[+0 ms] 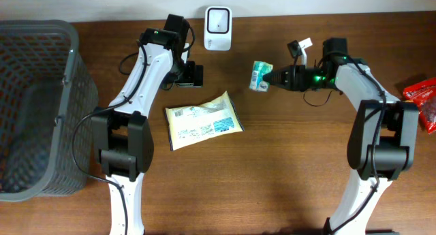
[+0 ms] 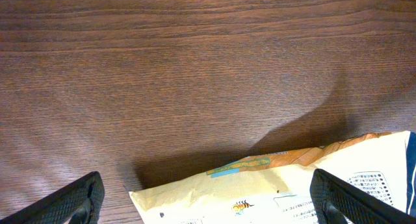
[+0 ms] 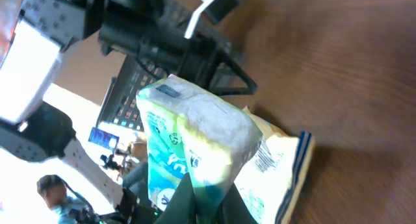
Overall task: Scan the item barcode
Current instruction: 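Return the right gripper and grasp the green tissue pack, then lift the green pack to the scanner, then place it at right edge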
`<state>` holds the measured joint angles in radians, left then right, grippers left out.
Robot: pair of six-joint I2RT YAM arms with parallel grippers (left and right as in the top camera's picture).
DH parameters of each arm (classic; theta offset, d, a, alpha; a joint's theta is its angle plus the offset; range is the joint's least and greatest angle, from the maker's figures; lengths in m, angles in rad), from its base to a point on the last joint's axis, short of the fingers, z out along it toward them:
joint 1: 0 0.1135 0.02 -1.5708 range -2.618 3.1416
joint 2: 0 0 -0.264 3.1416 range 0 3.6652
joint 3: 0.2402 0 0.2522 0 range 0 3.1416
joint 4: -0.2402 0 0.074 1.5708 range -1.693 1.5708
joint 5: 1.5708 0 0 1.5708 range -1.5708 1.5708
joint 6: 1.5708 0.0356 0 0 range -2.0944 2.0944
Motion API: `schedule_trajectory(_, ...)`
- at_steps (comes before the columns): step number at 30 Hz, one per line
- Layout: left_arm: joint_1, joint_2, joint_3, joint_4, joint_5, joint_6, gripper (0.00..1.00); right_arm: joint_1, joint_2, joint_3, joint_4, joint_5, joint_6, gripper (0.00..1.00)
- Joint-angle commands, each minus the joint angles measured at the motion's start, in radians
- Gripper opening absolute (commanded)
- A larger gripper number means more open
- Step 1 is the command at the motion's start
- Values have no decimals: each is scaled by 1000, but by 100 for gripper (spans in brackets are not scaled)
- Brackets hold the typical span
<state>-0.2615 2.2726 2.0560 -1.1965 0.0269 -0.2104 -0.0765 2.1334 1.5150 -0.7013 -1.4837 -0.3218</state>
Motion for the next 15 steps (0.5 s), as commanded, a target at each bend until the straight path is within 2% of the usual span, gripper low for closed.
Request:
schedule_trajectory(1, 2, 9, 0, -1, 11, -13, 99, 61, 5, 13, 11, -69, -93, 4)
schedule_trajectory(3, 2, 9, 0, -1, 11, -13, 99, 98, 5, 13, 61, -68, -81, 4)
schedule_trajectory(4, 2, 9, 0, -1, 11, -13, 99, 104, 5, 13, 109, -65, 5, 4)
schedule_trajectory(6, 2, 9, 0, -1, 11, -13, 99, 104, 5, 18, 365, 192, 603, 4)
schedule_trajectory(7, 2, 9, 0, -1, 11, -13, 99, 105, 5, 26, 444, 294, 761, 4)
schedule_trajectory(8, 2, 9, 0, -1, 11, -13, 99, 105, 5, 74, 523, 484, 938, 4)
schedule_trajectory(12, 2, 9, 0, -1, 11, -13, 99, 151, 5, 263, 485, 830, 1040, 4)
schedule_trajectory(13, 2, 9, 0, -1, 11, -13, 99, 178, 5, 323, 431, 964, 1030, 4)
schedule_trajectory(15, 2, 9, 0, -1, 11, -13, 99, 268, 5, 442, 319, 1386, 918, 4)
